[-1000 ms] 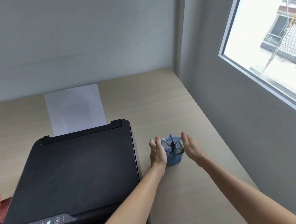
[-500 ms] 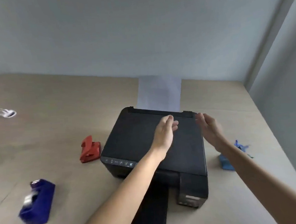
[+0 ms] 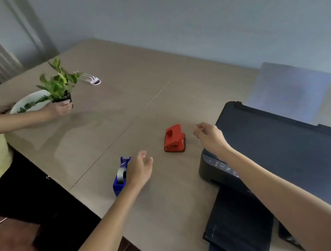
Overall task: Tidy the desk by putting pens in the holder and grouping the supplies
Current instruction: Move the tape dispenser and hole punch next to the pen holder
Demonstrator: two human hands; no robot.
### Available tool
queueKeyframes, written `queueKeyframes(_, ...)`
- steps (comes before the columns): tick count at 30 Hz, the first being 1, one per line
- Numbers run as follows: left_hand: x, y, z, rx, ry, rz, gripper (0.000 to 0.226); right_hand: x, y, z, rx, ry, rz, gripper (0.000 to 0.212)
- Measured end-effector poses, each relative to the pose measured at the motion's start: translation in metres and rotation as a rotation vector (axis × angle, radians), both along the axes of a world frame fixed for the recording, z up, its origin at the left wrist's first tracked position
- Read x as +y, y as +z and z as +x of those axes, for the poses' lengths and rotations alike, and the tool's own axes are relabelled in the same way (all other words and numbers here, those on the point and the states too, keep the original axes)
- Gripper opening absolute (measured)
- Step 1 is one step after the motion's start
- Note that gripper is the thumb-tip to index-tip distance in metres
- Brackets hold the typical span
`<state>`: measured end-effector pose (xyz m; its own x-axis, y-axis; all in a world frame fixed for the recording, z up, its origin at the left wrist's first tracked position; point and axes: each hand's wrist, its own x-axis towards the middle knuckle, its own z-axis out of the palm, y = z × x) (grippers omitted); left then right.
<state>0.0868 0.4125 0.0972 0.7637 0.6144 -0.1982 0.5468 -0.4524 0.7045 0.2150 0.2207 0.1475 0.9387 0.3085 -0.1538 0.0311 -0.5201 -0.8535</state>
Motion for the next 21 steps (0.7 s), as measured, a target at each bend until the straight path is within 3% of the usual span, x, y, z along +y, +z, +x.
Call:
queueKeyframes(4,0.048,-0.028,-0.013,0.096,0.083,0.260,0.050,0.055,-0.026,0.012,0.066,0.000,-0.072,0.035)
queueKeyframes(8,0.078,-0.055,-0.016,0.271,0.085,0.098,0.071,0.099,-0.053,0.029,0.121,-0.103,-0.185,0.047)
queueKeyframes(10,0.083,-0.062,-0.018,0.301,0.072,0.039,0.060,0.113,-0.064,0.040,0.202,-0.179,-0.188,0.050)
queueKeyframes(13,0.087,-0.072,-0.020,0.316,0.006,0.121,0.029,0.125,-0.081,0.053,0.317,-0.270,-0.169,0.047)
queueKeyframes(18,0.093,-0.075,-0.026,0.273,-0.008,0.155,0.022,0.124,-0.104,0.067,0.479,-0.423,-0.030,0.009)
queueKeyframes(21,0.098,-0.070,-0.033,0.237,-0.001,0.069,0.012,0.128,-0.103,0.065,0.534,-0.407,0.083,0.026)
